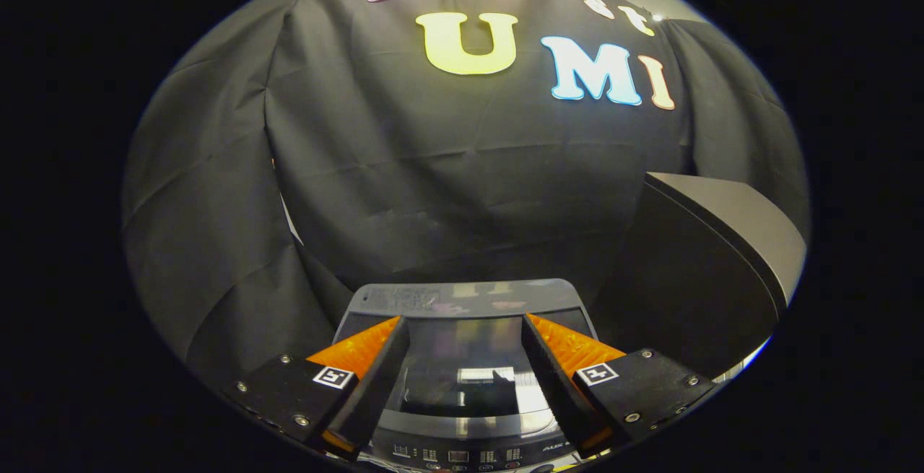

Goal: Put the clothes into the washing machine and then close the washing machine lid.

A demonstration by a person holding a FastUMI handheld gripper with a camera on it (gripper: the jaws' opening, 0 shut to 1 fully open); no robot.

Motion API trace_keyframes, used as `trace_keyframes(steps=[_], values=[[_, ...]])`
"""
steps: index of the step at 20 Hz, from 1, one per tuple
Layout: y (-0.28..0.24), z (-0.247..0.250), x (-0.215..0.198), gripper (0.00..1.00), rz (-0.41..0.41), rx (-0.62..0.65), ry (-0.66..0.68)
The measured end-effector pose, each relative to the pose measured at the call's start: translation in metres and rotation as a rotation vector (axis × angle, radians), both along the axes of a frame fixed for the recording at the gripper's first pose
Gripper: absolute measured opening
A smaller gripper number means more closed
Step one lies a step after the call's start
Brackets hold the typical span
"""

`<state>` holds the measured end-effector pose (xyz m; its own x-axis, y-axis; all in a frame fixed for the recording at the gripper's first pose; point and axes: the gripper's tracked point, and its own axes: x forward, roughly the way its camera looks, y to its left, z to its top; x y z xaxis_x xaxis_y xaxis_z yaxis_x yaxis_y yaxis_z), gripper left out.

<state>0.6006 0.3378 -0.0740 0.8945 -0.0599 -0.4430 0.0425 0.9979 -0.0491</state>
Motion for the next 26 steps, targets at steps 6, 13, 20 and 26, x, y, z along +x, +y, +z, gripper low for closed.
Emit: trace_keyframes(steps=[6, 13, 20, 26], values=[[0.001, 0.001, 0.0, 0.96, 0.014, -0.009, 0.002], [-0.007, -0.004, -0.009, 0.96, 0.024, -0.034, -0.019], [-0.075, -0.013, -0.129, 0.97, 0.105, -0.079, -0.033], [-0.156, -0.018, -0.24, 0.97, 0.171, -0.086, -0.049]])
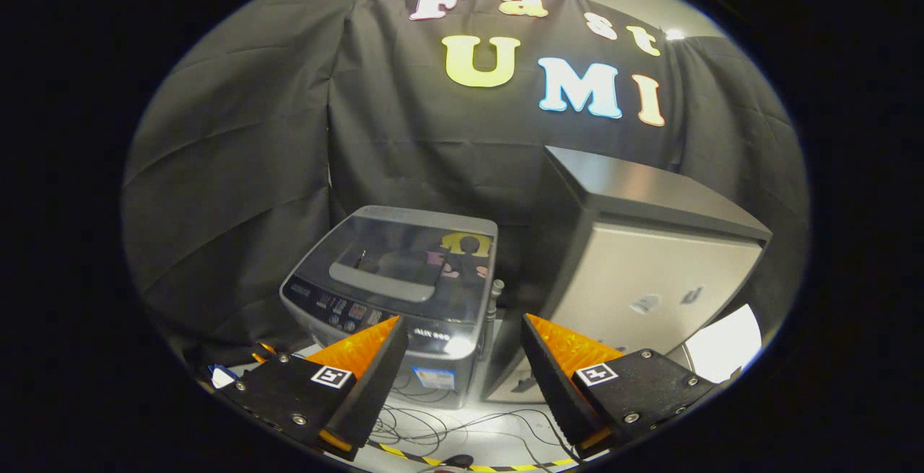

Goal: Put the clothes into the washing machine and then close the washing machine lid.

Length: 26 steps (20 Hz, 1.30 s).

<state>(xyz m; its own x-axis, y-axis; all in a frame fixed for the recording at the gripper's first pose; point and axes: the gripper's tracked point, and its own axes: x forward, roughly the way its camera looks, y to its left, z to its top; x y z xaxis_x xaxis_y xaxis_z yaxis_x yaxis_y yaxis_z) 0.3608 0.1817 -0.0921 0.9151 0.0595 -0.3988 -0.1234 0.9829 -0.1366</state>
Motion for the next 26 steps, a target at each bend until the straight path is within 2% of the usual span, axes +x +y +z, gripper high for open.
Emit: trace_keyframes(steps=[3, 8, 14, 18, 23, 26], values=[[-0.035, 0.005, -0.044, 0.97, 0.006, 0.002, -0.009], [-0.079, 0.04, -0.107, 0.97, -0.016, -0.007, -0.068], [-0.083, 0.087, -0.174, 0.97, -0.044, -0.001, -0.198], [-0.086, 0.091, -0.223, 0.97, -0.088, -0.01, -0.255], [-0.08, 0.096, -0.294, 0.97, -0.118, 0.044, -0.323], [-0.076, 0.091, -0.327, 0.96, -0.102, 0.06, -0.336]])
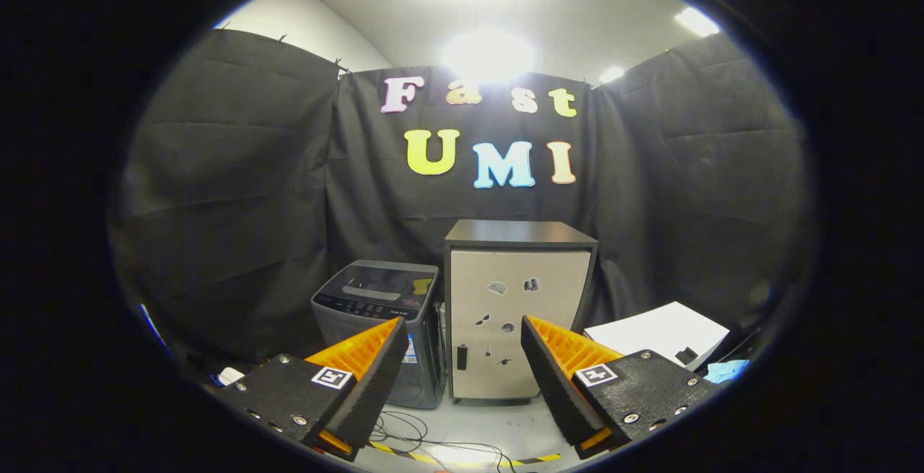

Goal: Put the clothes into the washing machine and then close the washing machine lid.

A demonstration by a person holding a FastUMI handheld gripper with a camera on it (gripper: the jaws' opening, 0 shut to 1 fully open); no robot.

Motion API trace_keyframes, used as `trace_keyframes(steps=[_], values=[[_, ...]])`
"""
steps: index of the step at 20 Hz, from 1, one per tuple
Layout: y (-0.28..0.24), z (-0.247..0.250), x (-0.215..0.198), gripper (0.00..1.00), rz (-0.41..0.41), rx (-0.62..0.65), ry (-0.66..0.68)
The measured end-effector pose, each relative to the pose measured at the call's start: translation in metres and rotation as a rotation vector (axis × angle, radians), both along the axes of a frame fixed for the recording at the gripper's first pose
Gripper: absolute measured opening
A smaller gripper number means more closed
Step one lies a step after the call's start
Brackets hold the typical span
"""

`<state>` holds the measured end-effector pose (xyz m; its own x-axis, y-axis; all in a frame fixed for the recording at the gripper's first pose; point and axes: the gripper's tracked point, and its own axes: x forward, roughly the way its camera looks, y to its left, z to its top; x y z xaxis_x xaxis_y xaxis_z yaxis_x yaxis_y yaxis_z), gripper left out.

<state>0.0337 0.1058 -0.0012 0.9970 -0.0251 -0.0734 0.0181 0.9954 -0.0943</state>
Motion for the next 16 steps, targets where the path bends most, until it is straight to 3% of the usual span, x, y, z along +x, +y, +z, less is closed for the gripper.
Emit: trace_keyframes(steps=[7, 16], values=[[-0.006, 0.002, -0.027, 0.97, -0.017, -0.029, -0.046], [0.007, 0.003, -0.019, 0.97, 0.018, -0.035, -0.069]])
